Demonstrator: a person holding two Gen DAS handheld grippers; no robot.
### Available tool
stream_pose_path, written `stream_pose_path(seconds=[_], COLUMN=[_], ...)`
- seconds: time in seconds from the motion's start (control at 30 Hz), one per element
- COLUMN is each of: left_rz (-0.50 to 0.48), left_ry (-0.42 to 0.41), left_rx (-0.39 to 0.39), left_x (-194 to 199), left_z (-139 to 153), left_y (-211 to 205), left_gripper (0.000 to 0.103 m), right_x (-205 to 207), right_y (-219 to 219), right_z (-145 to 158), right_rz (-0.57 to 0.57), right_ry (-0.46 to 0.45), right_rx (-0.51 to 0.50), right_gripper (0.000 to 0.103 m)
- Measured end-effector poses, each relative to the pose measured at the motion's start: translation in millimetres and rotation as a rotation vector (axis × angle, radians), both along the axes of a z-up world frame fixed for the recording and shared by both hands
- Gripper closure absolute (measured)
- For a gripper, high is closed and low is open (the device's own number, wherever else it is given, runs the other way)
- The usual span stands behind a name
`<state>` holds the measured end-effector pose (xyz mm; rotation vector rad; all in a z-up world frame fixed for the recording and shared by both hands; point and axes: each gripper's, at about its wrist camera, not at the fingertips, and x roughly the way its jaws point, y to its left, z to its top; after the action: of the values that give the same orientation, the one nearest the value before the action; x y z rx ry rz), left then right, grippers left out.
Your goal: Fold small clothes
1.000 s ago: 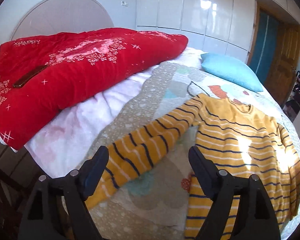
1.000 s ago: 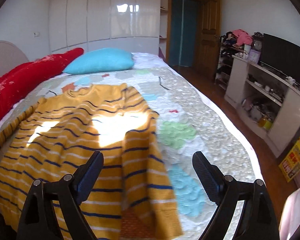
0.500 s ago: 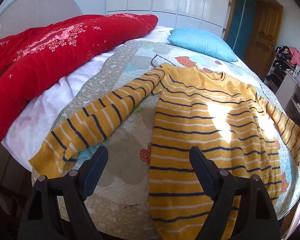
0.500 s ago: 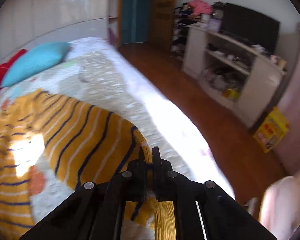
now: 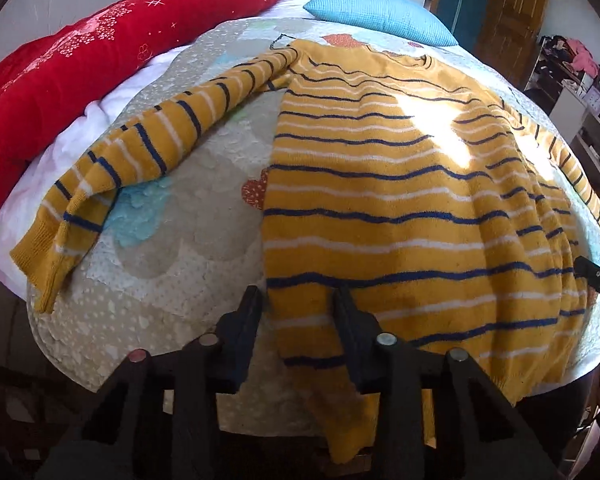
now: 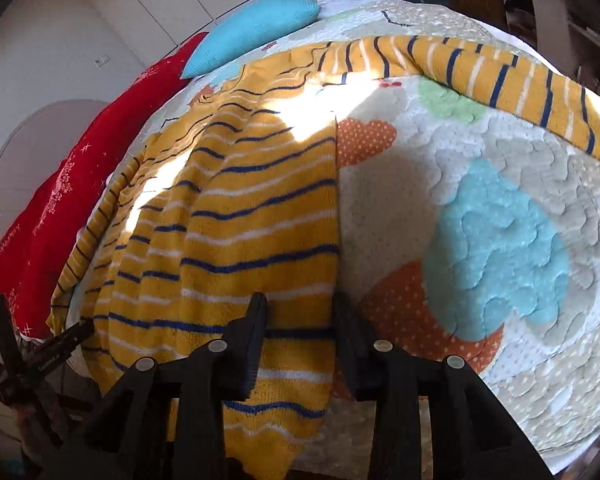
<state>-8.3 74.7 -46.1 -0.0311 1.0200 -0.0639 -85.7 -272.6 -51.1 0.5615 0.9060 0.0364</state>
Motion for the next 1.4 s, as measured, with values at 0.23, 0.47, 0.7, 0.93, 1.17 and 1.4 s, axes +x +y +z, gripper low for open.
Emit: stream_pose_path(seconds=[0.23,0.47,0.7,0.93,1.17,1.4], left_rz=[0.056,0.035,0.03,0.069,0.116,0.202], left_ry=[-0.066,-0.045,-0.033,-0.068,-0.078,-0.097], left_rx=[-0.043,-0.121,-0.149,-0.154,-0.22,-0.229], left_x=[-27,-9,9,19,20,5], left_z=[27,32,38,46,43,35], left_y=[39,23,8,22,51,101], left_gripper=[0.056,0.048,0.048,0.047,0.043,0.042], right_x=[-49,-76,-29,-1,125,268], right_y=[-115,-223,-271,-308,-179,22], right_z=[1,-25,10,89,109,88], right_rz=[-0.428,-0.799,-0.777,-0.767,-0.409,0.011], right_ry=[-0.086,-0.206,-0.164,-0.156,-0.191,-0.161], right_rx=[0.137,0.397,0.268,-0.004,0.006,-0.021], right_gripper=[0.033,0.033,0.097,0.097,0.097,0.097])
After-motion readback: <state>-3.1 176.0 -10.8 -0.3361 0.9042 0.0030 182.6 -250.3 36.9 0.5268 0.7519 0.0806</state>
